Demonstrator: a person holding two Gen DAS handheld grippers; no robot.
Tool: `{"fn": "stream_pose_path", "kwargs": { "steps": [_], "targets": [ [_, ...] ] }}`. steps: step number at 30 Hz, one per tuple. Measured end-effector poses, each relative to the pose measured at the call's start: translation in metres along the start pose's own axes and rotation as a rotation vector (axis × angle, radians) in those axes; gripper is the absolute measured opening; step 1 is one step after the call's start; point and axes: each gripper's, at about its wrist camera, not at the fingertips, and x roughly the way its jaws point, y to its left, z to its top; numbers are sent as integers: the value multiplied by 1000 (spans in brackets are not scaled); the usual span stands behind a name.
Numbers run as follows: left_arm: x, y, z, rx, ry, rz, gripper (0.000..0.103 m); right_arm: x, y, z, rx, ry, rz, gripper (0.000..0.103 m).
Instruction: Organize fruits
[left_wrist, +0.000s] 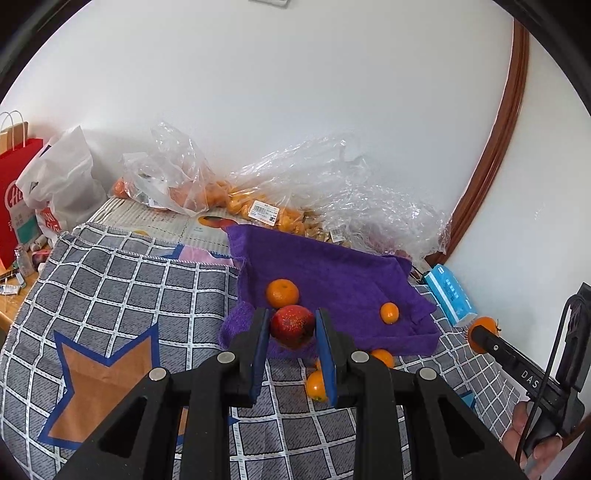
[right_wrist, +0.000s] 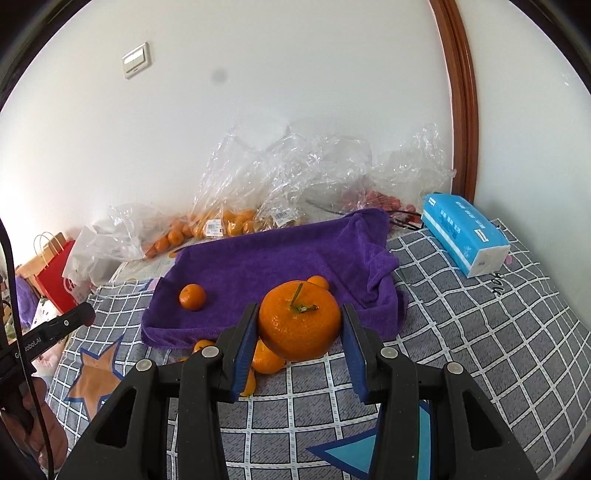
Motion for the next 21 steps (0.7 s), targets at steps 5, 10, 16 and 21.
{"fn": "stream_pose_path", "kwargs": {
  "steps": [5,10,16,21],
  "targets": [
    [2,-3,2,29,14,-9,24,3,3,0,10,11,-4,43],
    [8,1,10,39,31,-29,24,7,10,4,18,19,-24,43],
    [15,8,19,69,55,-61,24,14,21,7,43,33,-47,43],
    [18,13,28,89,68,-88,24,17,31,8,60,41,-81,43]
  ]
}}
